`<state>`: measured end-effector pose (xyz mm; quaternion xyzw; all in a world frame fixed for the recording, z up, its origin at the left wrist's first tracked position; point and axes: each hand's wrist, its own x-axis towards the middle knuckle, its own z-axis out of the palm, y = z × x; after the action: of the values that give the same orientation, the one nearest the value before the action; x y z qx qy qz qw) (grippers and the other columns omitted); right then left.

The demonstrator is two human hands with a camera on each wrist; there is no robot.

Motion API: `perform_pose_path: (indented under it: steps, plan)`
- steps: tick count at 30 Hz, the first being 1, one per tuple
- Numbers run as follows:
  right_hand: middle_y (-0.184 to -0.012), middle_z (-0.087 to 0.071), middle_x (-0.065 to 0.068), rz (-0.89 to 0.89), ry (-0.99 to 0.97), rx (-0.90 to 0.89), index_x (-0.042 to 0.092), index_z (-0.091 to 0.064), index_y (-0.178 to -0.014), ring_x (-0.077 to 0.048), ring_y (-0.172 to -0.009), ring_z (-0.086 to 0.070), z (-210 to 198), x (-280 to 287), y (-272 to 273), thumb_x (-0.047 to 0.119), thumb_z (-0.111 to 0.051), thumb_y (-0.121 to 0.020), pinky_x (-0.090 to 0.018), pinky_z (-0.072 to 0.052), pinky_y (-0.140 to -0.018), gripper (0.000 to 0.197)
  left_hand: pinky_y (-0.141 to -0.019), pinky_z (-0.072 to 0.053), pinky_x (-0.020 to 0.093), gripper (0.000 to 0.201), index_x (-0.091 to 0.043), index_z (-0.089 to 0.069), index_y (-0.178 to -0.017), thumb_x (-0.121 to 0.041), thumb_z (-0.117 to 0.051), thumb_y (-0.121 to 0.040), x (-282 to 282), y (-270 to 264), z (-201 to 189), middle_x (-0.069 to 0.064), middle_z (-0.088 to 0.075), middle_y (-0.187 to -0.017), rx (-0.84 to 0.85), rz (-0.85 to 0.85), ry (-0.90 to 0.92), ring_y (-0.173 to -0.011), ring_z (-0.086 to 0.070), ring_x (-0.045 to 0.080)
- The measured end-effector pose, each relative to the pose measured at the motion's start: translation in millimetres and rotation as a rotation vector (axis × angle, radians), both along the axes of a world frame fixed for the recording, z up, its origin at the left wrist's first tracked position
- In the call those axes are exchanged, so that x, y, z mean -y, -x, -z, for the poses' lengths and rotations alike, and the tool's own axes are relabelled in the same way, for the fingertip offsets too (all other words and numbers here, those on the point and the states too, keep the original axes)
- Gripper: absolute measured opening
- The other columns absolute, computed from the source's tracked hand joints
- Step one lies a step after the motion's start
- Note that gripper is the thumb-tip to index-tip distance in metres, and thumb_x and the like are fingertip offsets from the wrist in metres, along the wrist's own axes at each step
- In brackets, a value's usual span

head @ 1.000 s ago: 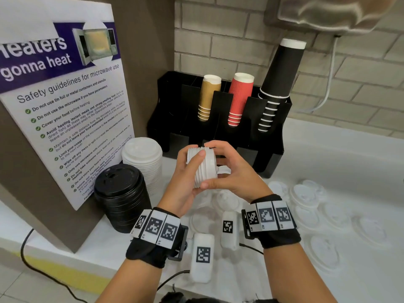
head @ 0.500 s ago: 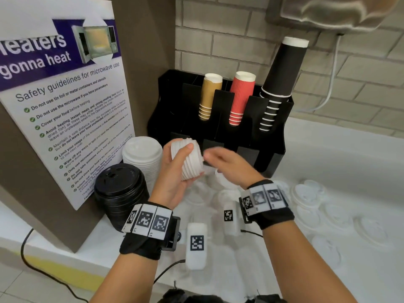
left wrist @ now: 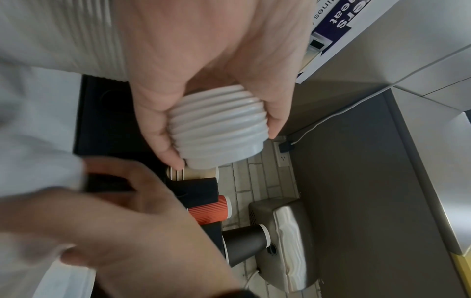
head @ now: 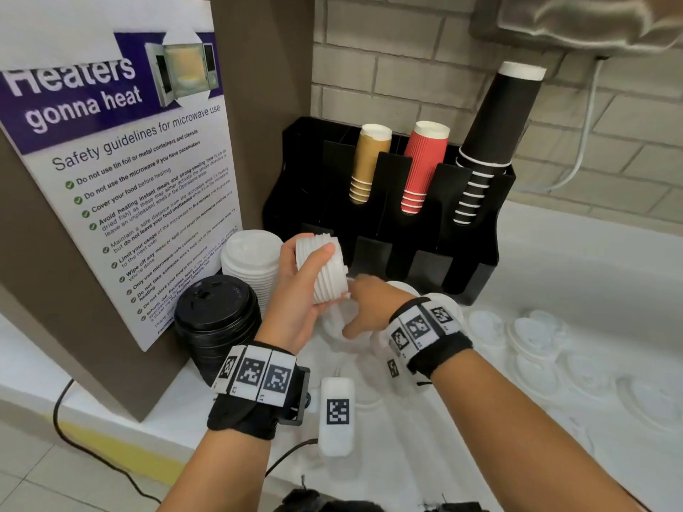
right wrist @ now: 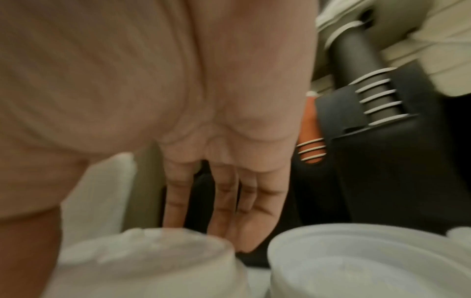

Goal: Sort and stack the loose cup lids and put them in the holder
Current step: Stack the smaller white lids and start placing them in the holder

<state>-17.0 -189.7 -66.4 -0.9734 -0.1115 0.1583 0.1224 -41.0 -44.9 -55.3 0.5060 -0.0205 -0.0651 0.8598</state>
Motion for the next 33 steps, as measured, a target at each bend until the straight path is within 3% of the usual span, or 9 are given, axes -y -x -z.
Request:
perform_pose_path:
  steps: [5, 7, 9, 13, 17, 22, 28, 30, 33]
  plan:
    - [-0.109, -0.057, -0.001, 0.277, -0.697, 0.156, 0.033, -0.053, -0.119, -0.019, -0.1, -0.059, -27.1, 39.8, 21.1, 0.025, -0.075, -0.075, -0.034, -0.051, -0.089, 0.049, -0.075, -0.057, 0.04, 0.045, -0.031, -0.052, -0.116, -0.038, -0.068, -0.074, -2.1, 2.0, -2.0, -0.001, -0.06, -0.113, 0.006, 0.048, -0.042, -0.1, -0.062, 0.017]
    - [-0.106, -0.061, -0.001, 0.268, -1.003, 0.116, 0.038, -0.055, -0.116, -0.017, -0.097, -0.063, -34.0, 40.3, 35.5, 0.021, -0.074, -0.076, -0.032, -0.054, -0.088, 0.047, -0.076, -0.057, 0.041, 0.056, -0.03, -0.052, -0.119, -0.043, -0.069, -0.067, -0.5, 4.2, -1.4, 0.0, -0.06, -0.116, -0.001, 0.105, -0.076, -0.103, -0.061, 0.019]
    - [-0.105, -0.06, -0.002, 0.177, -1.092, 0.123, 0.038, -0.056, -0.116, -0.014, -0.095, -0.063, -39.7, 35.7, 46.5, 0.019, -0.072, -0.073, -0.029, -0.054, -0.086, 0.051, -0.076, -0.057, 0.041, 0.057, -0.029, -0.052, -0.121, -0.044, -0.069, -0.068, 2.9, 6.6, -1.1, 0.003, -0.06, -0.12, -0.012, 0.16, -0.089, -0.106, -0.062, 0.021]
    - [-0.109, -0.057, 0.001, 0.1, -1.09, 0.134, 0.03, -0.054, -0.12, -0.017, -0.102, -0.059, -45.5, 28.2, 55.6, 0.012, -0.071, -0.07, -0.034, -0.055, -0.086, 0.056, -0.08, -0.058, 0.044, 0.055, -0.027, -0.051, -0.124, -0.043, -0.066, -0.074, 6.2, 9.3, -1.9, 0.007, -0.061, -0.125, -0.027, 0.212, -0.09, -0.108, -0.064, 0.025]
    - [-0.106, -0.056, 0.008, 0.101, -1.09, 0.14, 0.024, -0.053, -0.121, -0.014, -0.103, -0.057, -44.1, 25.3, 58.9, 0.001, -0.072, -0.073, -0.029, -0.054, -0.079, 0.056, -0.088, -0.054, 0.053, 0.052, -0.028, -0.05, -0.124, -0.043, -0.064, -0.077, 6.7, 11.3, -3.2, 0.01, -0.06, -0.128, -0.039, 0.209, -0.068, -0.113, -0.064, 0.032]
    - [-0.109, -0.055, 0.002, 0.109, -1.078, 0.148, 0.023, -0.053, -0.121, -0.018, -0.106, -0.057, -43.4, 22.8, 60.3, -0.004, -0.073, -0.075, -0.032, -0.056, -0.081, 0.057, -0.09, -0.053, 0.057, 0.056, -0.025, -0.048, -0.129, -0.042, -0.064, -0.079, 6.9, 13.6, -3.2, 0.012, -0.059, -0.13, -0.045, 0.212, -0.059, -0.113, -0.064, 0.033]
    - [-0.114, -0.056, 0.003, 0.134, -1.047, 0.133, 0.03, -0.048, -0.129, -0.01, -0.105, -0.059, -43.5, 23.0, 58.1, 0.011, -0.08, -0.074, -0.028, -0.055, -0.083, 0.067, -0.076, -0.059, 0.042, 0.05, -0.031, -0.051, -0.119, -0.042, -0.07, -0.075, 4.9, 14.3, -4.9, 0.005, -0.062, -0.121, 0.013, 0.154, -0.069, -0.103, -0.067, 0.022]
    - [-0.117, -0.054, 0.005, 0.185, -0.883, 0.085, 0.03, -0.046, -0.131, -0.012, -0.107, -0.056, -39.9, 25.6, 57.7, 0.023, -0.083, -0.071, -0.029, -0.052, -0.09, 0.071, -0.072, -0.059, 0.039, 0.047, -0.031, -0.051, -0.116, -0.04, -0.067, -0.073, 2.8, 12.4, -4.8, -0.002, -0.062, -0.113, 0.039, 0.085, -0.077, -0.098, -0.065, 0.015]
    - [-0.119, -0.051, 0.004, 0.093, -0.334, -0.053, 0.026, -0.048, -0.129, -0.014, -0.105, -0.053, -25.9, 18.0, 59.1, 0.035, -0.085, -0.066, -0.03, -0.049, -0.09, 0.073, -0.082, -0.057, 0.046, 0.038, -0.033, -0.051, -0.112, -0.034, -0.067, -0.077, 0.1, 9.7, -4.7, -0.008, -0.06, -0.109, 0.04, 0.043, -0.066, -0.099, -0.061, 0.013]
